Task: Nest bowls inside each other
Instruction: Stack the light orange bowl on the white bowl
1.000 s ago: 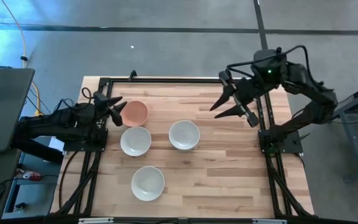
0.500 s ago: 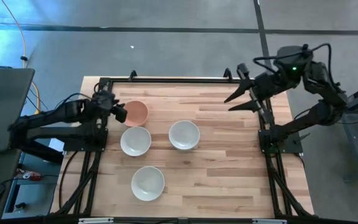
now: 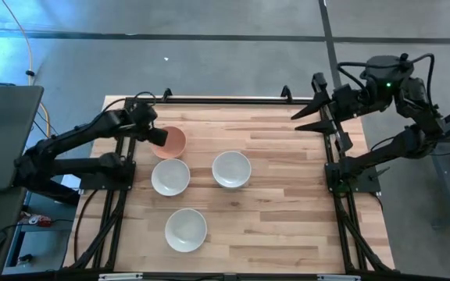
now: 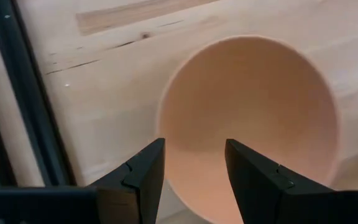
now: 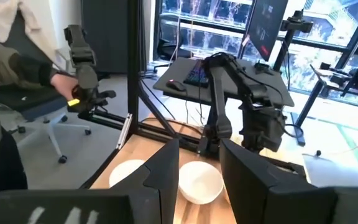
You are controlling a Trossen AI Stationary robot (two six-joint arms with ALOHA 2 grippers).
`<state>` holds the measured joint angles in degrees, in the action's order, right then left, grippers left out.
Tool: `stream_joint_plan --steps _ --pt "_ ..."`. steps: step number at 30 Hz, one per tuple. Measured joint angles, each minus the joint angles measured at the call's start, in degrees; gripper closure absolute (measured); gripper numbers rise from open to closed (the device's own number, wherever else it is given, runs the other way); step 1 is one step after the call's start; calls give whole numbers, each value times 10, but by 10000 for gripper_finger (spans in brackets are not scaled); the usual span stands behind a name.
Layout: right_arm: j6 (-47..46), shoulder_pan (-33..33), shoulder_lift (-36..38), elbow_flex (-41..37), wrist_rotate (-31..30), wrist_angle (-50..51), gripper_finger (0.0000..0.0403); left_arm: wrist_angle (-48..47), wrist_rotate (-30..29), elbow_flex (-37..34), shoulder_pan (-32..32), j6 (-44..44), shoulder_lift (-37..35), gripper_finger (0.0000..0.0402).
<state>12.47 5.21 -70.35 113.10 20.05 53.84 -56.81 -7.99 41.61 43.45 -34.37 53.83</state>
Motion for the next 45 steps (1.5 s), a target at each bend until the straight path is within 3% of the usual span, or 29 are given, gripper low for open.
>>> stream_joint_plan --steps 11,23,27,34,45 --pt "-5 0 0 0 0 11 292 6 25 3 67 69 104 245" --pt "0 0 0 0 0 11 292 46 48 3 84 96 144 250" --pt "5 0 0 0 0 11 292 46 52 3 91 106 152 285" --pt "6 0 -1 0 0 11 292 54 56 3 96 131 153 391" --pt "6 0 -1 0 0 12 292 85 66 3 96 131 153 399"
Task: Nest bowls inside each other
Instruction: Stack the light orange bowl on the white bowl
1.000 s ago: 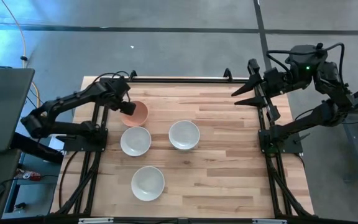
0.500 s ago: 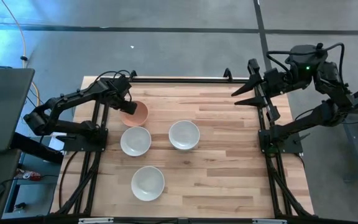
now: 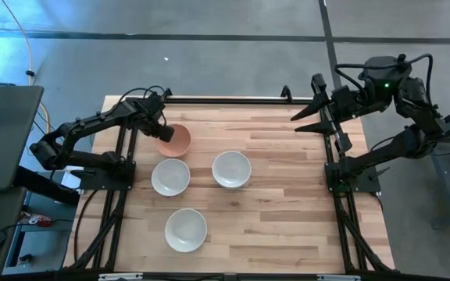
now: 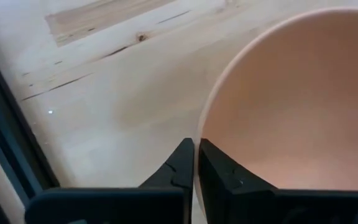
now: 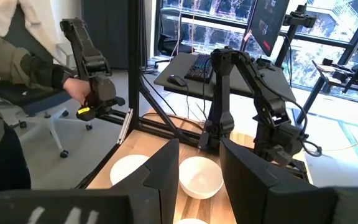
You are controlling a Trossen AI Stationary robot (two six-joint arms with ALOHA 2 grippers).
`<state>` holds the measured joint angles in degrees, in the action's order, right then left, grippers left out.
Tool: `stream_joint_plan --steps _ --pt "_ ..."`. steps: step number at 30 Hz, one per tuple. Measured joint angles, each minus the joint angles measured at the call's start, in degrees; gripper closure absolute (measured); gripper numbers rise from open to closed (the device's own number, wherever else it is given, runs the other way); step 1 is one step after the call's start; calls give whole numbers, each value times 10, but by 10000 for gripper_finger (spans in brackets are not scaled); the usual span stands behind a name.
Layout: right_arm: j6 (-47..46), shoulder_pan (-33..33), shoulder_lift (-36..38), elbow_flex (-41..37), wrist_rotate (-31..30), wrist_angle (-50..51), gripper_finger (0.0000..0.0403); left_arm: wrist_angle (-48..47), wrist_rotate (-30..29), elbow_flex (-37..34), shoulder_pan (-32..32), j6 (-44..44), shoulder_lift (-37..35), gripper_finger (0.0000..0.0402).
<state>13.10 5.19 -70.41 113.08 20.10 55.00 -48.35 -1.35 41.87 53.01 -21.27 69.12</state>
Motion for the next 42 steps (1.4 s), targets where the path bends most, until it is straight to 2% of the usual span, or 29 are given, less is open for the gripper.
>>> stream_joint_plan --steps 8,17,27,31,42 --pt "0 0 0 0 0 0 292 5 15 40 0 0 0 400" --pt "-2 0 0 0 0 1 292 -39 66 169 -7 10 28 401" --pt "-6 0 0 0 0 26 292 -81 70 313 -96 20 115 401" --pt "-6 0 0 0 0 26 292 -84 97 361 -130 20 163 401" --pt "-6 0 0 0 0 34 292 -115 102 487 -218 43 301 401"
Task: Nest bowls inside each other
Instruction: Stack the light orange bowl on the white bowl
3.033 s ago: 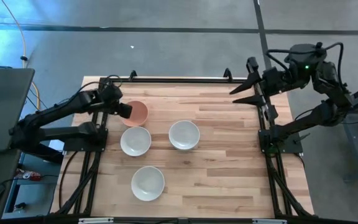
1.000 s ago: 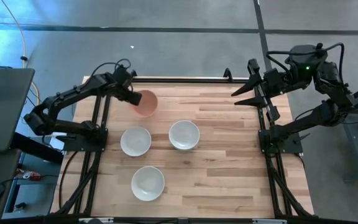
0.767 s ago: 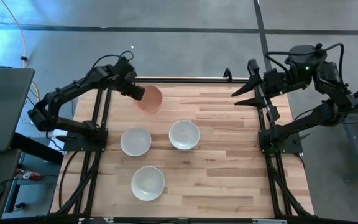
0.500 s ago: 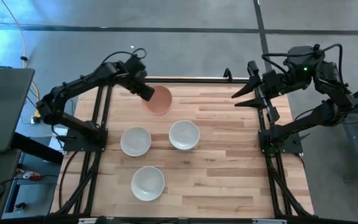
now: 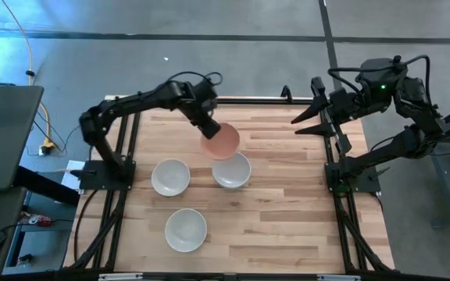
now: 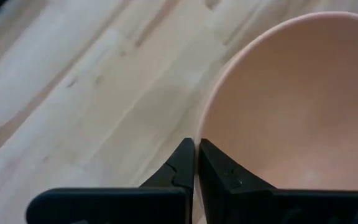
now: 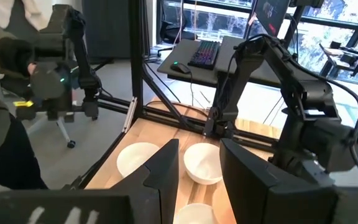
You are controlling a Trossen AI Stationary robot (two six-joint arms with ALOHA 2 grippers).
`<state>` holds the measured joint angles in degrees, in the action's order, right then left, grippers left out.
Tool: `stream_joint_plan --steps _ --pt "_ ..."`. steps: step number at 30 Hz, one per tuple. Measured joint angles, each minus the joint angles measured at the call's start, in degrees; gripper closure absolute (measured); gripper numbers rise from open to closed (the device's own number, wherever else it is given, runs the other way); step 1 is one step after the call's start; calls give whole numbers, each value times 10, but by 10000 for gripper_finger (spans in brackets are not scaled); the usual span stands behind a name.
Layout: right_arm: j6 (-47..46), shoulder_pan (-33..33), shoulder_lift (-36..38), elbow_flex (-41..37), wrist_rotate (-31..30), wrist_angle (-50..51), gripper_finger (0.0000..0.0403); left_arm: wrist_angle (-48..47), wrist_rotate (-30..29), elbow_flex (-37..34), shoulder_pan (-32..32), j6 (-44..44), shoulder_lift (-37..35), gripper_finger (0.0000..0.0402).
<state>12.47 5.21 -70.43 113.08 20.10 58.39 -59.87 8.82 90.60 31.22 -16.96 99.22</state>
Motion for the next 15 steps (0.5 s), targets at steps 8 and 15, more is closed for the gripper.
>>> stream_joint_plan --steps 8,15 --pt "-3 0 0 0 0 15 292 -37 2 78 -45 32 74 401" --pt "-6 0 0 0 0 20 292 -34 -2 80 -68 36 75 401"
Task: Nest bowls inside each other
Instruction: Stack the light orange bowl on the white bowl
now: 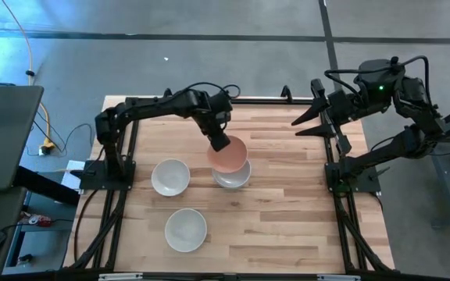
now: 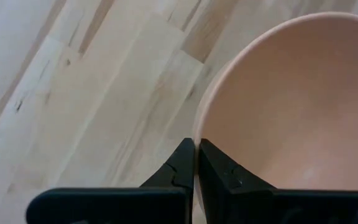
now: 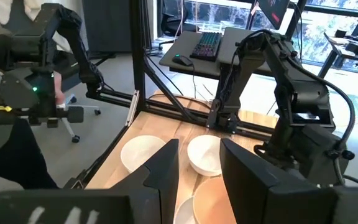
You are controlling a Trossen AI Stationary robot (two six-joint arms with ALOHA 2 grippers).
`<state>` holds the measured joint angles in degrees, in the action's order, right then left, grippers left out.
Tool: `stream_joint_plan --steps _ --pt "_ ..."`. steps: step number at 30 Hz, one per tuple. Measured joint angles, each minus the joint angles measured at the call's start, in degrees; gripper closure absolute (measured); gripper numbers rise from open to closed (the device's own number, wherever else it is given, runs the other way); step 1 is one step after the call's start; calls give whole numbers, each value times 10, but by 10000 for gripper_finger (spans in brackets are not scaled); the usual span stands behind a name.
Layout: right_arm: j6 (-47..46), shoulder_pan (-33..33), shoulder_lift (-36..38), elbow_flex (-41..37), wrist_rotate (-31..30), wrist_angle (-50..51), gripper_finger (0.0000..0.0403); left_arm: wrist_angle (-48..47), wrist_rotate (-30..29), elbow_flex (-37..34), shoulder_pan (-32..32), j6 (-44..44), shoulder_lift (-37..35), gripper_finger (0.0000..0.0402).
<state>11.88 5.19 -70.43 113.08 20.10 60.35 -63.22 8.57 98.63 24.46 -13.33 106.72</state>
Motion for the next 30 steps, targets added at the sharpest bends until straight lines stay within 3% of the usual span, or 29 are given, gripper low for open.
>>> stream_joint_plan --steps 30 --pt "6 0 0 0 0 -11 292 34 -5 0 -65 -25 28 401"
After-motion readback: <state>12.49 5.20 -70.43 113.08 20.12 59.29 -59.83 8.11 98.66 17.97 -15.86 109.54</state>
